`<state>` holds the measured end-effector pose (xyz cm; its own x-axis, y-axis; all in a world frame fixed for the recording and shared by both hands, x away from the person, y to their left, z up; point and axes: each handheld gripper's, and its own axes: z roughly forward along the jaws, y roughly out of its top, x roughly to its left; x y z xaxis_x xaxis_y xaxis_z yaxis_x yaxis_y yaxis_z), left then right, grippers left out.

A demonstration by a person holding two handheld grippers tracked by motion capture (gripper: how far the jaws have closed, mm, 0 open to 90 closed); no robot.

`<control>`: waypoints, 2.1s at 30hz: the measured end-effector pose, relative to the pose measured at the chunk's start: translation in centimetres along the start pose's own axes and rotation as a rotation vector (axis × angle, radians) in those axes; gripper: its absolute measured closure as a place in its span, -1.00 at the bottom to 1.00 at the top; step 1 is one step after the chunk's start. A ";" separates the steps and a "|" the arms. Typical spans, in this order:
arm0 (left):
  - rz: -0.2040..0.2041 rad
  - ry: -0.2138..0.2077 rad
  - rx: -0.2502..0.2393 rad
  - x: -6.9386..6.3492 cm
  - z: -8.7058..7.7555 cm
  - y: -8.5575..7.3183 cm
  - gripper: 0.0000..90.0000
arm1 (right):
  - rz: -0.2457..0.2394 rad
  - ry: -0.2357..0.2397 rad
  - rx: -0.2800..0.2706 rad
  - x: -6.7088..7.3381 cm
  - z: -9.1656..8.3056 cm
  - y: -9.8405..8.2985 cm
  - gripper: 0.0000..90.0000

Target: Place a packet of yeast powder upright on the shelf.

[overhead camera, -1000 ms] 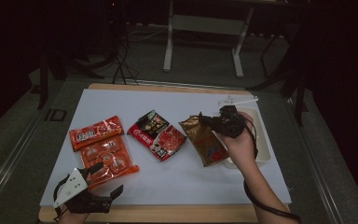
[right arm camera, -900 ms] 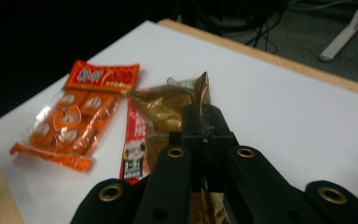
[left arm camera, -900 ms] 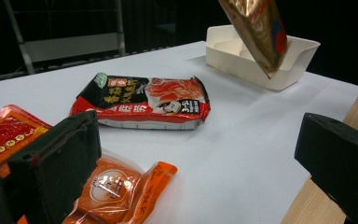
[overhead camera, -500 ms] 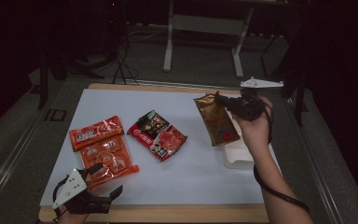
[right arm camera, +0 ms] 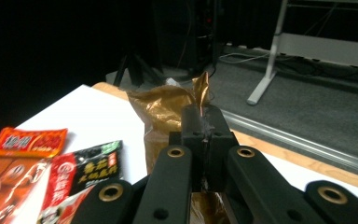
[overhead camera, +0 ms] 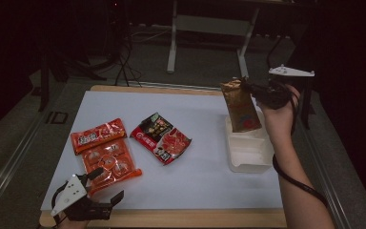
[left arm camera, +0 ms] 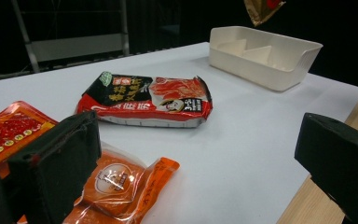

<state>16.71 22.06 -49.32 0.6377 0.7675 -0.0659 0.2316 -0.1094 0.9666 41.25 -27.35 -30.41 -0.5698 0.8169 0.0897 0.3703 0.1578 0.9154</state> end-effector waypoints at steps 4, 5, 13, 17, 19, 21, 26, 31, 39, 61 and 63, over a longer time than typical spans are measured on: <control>-0.002 -0.003 -0.001 0.0 -0.1 -0.1 -0.98 | 0.034 -0.007 -0.018 -1.5 0.3 -0.3 1.00; -0.001 -0.008 -0.002 -0.1 -0.1 -0.1 -0.98 | 0.042 -0.008 -0.020 -1.8 0.4 -0.4 1.00; -0.001 -0.021 0.011 -0.2 -0.1 -0.2 -0.98 | 0.090 -0.015 -0.051 -3.6 1.4 -1.8 1.00; -0.001 -0.019 0.013 -0.2 -0.2 -0.3 -0.98 | 0.113 -0.051 -0.080 -5.0 2.4 -2.4 1.00; -0.003 -0.016 0.014 -0.2 -0.3 -0.4 -0.98 | 0.105 -0.069 -0.091 -5.3 2.8 -2.4 1.00; -0.002 -0.014 0.014 -0.2 -0.3 -0.4 -0.98 | 0.100 -0.082 -0.098 -5.7 3.2 -2.3 1.00; -0.006 -0.008 0.017 -0.2 -0.5 -0.5 -0.98 | 0.102 -0.100 -0.101 -6.6 4.4 -2.5 1.00; -0.007 -0.008 0.021 -0.2 -0.5 -0.5 -0.98 | 0.084 -0.119 -0.102 -7.1 5.6 -3.2 1.00; -0.009 -0.010 0.024 -0.2 -0.5 -0.5 -0.98 | 0.087 -0.053 -0.115 -7.1 6.5 -4.4 0.99; -0.005 -0.016 0.026 -0.3 -0.4 -0.4 -0.98 | 0.249 -0.059 -0.019 -8.3 6.4 -7.5 0.96; -0.006 -0.017 0.027 -0.3 -0.3 -0.4 -0.98 | 0.264 -0.077 -0.017 -8.6 6.0 -7.9 0.96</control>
<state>16.18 22.11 -49.62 0.6486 0.7573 -0.0761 0.2548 -0.1217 0.9593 47.68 -32.27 -40.75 -0.3973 0.8684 0.2968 0.4860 -0.0752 0.8707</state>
